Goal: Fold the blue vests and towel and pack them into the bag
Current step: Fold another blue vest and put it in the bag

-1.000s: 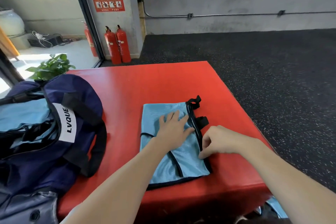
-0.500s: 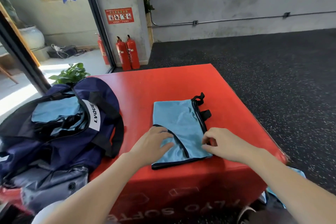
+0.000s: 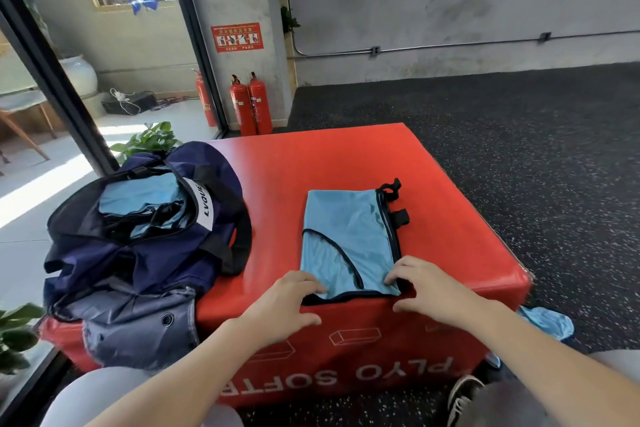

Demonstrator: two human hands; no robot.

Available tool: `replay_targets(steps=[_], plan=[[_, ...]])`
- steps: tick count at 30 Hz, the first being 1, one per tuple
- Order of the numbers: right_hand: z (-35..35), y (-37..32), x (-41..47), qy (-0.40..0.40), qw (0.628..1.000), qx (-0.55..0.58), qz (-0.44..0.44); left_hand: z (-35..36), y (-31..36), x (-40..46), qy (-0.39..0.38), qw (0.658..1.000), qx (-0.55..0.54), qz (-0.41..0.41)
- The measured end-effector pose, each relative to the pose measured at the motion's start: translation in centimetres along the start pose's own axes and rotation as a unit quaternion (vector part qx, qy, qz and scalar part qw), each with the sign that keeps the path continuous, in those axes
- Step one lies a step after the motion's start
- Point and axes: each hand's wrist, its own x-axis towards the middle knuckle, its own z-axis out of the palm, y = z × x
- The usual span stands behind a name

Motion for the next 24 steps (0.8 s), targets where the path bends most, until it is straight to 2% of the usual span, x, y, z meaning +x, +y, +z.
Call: replay_targets(steps=[4,10,15,19,24], plan=[[0.3,0.0,-1.0,0.010,1.000,0.004,-0.004,0.2,-0.2,-0.9,0.044,0.999,-0.017,0.016],[-0.3,-0.6,-1.6,0.053,0.999,0.006,-0.004,-0.6,0.5,-1.9,0.102,0.992,-0.071,-0.025],[-1.4,-1.3,-1.5,0.079,0.991,0.103,0.033,-1.0,1.2,-1.9,0.163,0.971,-0.164,-0.066],[-2.7,-1.7,-1.4,0.080,0.982,0.165,0.036,-1.9,2.1,-1.6,0.198,0.955,-0.214,-0.053],[-3.9,-1.8,-0.3,0.120,0.965,0.231,0.032,-2.5,2.4,0.0,0.241,0.936,-0.252,-0.050]])
